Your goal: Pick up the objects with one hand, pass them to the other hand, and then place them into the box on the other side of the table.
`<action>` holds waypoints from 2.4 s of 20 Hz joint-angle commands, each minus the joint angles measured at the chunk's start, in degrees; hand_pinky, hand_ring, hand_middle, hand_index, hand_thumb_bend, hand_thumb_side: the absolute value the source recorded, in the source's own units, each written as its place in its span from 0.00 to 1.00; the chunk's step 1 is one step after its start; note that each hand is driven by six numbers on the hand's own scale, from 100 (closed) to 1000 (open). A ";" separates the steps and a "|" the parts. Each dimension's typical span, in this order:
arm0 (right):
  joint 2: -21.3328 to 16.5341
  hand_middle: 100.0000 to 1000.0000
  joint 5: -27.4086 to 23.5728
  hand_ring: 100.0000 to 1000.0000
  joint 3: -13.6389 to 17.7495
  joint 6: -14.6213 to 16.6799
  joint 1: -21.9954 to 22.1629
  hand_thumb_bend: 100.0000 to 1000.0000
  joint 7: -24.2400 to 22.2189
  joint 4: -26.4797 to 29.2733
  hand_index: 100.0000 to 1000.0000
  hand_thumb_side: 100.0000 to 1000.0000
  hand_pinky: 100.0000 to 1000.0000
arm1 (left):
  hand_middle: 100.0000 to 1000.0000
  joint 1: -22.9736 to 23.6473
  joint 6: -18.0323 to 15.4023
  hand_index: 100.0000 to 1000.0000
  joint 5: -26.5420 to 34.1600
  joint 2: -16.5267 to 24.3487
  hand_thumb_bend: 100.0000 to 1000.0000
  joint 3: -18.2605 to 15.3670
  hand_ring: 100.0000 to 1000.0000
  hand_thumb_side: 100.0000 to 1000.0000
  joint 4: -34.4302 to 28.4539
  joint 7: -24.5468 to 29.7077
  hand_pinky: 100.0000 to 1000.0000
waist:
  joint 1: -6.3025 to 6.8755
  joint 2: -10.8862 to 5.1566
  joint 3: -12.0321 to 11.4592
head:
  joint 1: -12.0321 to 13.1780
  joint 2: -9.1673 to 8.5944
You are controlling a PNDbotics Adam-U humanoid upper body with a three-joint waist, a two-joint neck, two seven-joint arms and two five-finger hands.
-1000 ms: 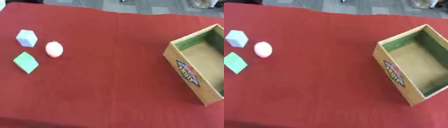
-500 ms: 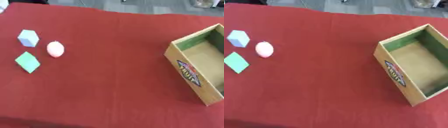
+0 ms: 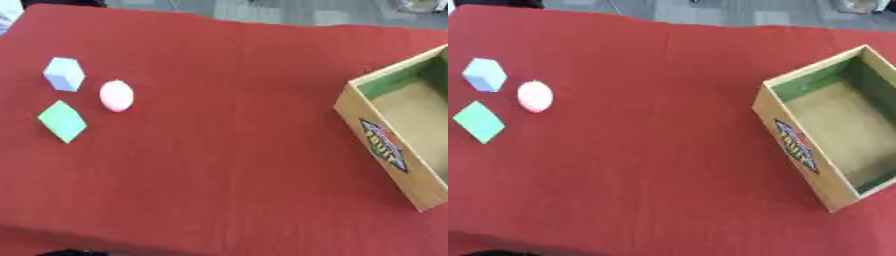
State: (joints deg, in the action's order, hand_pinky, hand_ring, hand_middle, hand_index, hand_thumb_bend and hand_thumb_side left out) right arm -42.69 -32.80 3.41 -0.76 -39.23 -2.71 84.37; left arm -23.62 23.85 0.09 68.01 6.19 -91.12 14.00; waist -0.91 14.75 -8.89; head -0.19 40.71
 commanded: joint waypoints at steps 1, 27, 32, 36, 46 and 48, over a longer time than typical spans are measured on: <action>-2.38 0.75 0.33 0.81 0.16 -0.11 -0.50 0.37 -0.10 1.22 0.87 0.14 0.80 | 0.75 0.38 1.96 0.81 -0.67 3.07 0.84 1.16 0.82 0.30 -0.11 4.79 0.88 | 0.98 -1.59 -0.01 | 0.79 0.18; -1.60 0.75 0.43 0.80 -0.15 -0.20 0.17 0.35 -2.40 0.52 0.87 0.16 0.81 | 0.71 -13.12 8.15 0.74 -12.82 -8.05 0.82 15.80 0.80 0.34 9.57 16.81 0.86 | 1.06 -1.60 0.67 | 4.61 -0.72; -1.59 0.74 0.78 0.80 -0.05 -0.37 0.65 0.35 -2.36 0.19 0.87 0.17 0.80 | 0.67 -15.06 8.47 0.68 -17.55 -10.80 0.79 17.65 0.77 0.36 13.58 19.17 0.83 | 1.41 -1.26 0.55 | 5.93 -0.53; -1.36 0.74 1.01 0.80 -0.03 -0.54 0.94 0.35 -2.42 -0.04 0.87 0.17 0.80 | 0.64 -16.20 8.05 0.65 -19.47 -12.48 0.76 18.60 0.76 0.35 15.58 21.22 0.82 | 1.67 -1.12 0.46 | 6.12 -0.49; -1.15 0.74 1.51 0.80 -0.07 -0.83 1.62 0.34 -2.64 -0.38 0.87 0.18 0.80 | 0.62 -18.65 6.12 0.63 -27.67 -15.33 0.70 20.44 0.74 0.34 19.89 25.42 0.80 | 2.32 -1.11 0.33 | 6.89 -0.28; -1.15 0.74 1.53 0.80 -0.04 -0.84 1.67 0.34 -2.64 -0.39 0.87 0.18 0.80 | 0.62 -18.79 5.73 0.63 -28.30 -15.53 0.70 20.32 0.74 0.34 20.25 25.79 0.80 | 2.35 -1.12 0.30 | 6.94 -0.26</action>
State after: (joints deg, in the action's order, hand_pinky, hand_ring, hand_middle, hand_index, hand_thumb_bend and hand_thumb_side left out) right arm -42.56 -31.50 2.75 -1.55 -36.81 -5.33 83.61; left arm -41.32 29.01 -27.48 51.22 27.00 -70.91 38.55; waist 0.64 14.75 -8.53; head 6.49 40.61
